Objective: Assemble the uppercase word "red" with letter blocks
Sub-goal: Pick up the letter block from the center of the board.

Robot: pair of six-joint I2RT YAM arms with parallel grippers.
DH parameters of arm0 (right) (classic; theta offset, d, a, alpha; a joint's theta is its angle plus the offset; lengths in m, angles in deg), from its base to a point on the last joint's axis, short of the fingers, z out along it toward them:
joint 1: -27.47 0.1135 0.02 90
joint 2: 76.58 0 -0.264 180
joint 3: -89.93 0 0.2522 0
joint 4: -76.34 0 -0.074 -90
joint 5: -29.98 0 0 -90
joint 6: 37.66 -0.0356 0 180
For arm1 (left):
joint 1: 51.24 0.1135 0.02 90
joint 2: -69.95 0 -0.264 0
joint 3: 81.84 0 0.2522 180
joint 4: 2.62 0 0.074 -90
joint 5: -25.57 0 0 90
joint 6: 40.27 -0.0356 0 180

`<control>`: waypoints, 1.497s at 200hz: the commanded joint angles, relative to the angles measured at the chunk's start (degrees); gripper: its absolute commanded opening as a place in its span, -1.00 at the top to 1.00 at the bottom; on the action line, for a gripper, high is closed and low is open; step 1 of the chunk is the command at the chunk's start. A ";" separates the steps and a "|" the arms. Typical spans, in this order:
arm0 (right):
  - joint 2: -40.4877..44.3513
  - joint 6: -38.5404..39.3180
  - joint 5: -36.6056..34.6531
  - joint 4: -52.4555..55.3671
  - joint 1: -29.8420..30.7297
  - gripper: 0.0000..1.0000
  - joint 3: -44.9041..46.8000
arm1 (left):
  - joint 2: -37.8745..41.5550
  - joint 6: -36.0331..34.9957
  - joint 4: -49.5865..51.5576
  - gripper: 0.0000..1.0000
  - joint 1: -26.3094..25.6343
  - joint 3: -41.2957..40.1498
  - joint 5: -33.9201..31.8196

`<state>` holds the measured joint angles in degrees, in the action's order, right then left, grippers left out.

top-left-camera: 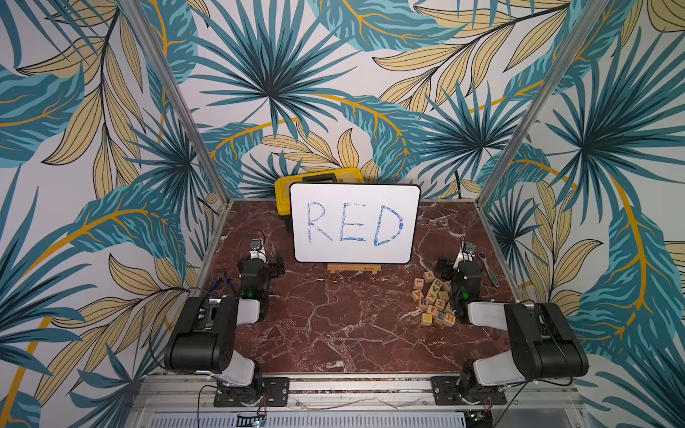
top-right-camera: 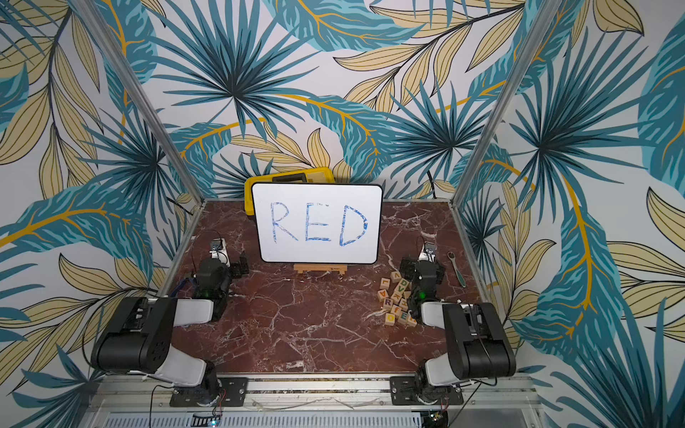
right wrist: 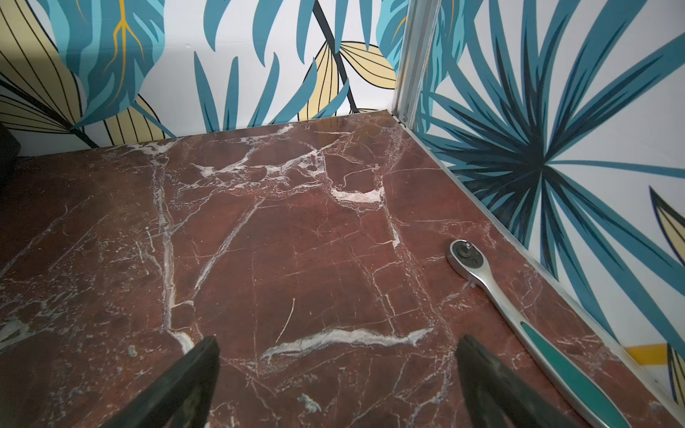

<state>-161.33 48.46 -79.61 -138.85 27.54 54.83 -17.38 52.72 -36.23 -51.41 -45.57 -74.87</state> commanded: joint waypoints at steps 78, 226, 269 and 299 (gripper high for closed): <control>0.72 -0.61 0.30 1.05 -0.08 -0.99 -0.54 | 0.13 -0.08 -1.16 -1.00 0.25 0.35 0.24; 0.81 -0.64 0.32 0.87 -0.08 -0.87 -0.37 | 1.89 0.53 -1.21 -0.67 0.25 0.20 -1.96; 5.75 -0.56 0.34 15.09 -0.08 -0.83 -6.48 | 12.19 1.22 6.42 -0.66 0.25 -0.05 -4.52; 8.72 -0.11 2.08 26.29 -0.06 -0.75 -11.47 | 15.91 1.49 7.58 -0.56 -0.17 0.06 -7.19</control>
<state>-155.35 48.33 -78.87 -124.16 27.54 46.35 -3.77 53.76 -32.14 -51.41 -45.57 -79.05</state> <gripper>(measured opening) 0.888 0.806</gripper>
